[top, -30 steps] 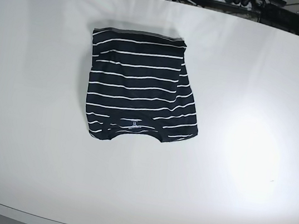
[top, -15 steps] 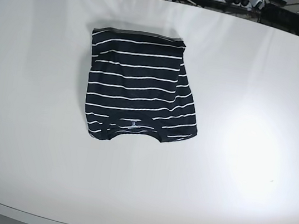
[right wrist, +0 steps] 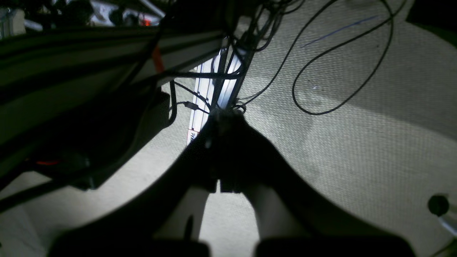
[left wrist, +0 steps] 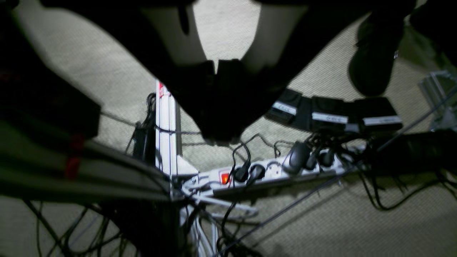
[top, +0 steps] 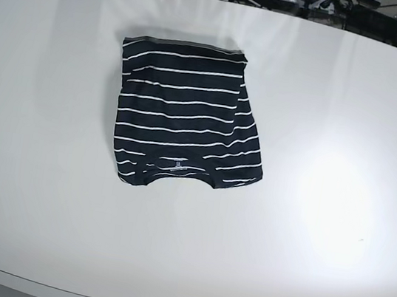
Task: Fold the T-shirt properly
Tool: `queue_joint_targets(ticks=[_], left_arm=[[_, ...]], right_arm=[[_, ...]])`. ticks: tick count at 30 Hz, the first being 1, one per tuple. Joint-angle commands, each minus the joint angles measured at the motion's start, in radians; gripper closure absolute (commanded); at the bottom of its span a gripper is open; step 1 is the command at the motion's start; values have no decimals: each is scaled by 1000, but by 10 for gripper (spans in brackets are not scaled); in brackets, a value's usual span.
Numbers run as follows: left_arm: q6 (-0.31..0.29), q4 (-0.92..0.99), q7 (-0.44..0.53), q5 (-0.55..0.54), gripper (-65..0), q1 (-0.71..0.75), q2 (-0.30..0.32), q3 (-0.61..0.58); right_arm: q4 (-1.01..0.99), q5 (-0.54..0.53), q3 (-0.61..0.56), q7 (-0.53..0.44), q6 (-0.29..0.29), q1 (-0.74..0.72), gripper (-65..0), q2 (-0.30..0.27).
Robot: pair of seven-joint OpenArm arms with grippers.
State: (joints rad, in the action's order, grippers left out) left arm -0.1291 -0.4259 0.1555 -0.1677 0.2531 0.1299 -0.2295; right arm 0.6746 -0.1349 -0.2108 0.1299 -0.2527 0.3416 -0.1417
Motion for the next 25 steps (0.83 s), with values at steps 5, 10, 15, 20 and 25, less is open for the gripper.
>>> queue_joint_targets(ticks=[5, 10, 15, 20, 25], left_arm=[[33, 42, 12, 3, 0, -28, -50, -8], [60, 43, 20, 3, 0, -31, -51, -8], [60, 62, 21, 3, 0, -32, -44, -8], [58, 61, 8, 3, 0, -29, -41, -8], [60, 60, 9, 2, 0, -23, -41, -8]], right_arm=[[-56, 39, 1, -78, 11, -9, 0, 25], [-56, 39, 1, -85, 18, -9, 0, 25], [-55, 39, 1, -101, -12, -13, 0, 26], [-55, 39, 1, -100, -27, -15, 0, 26], [-55, 39, 1, -100, -26, -14, 0, 26]])
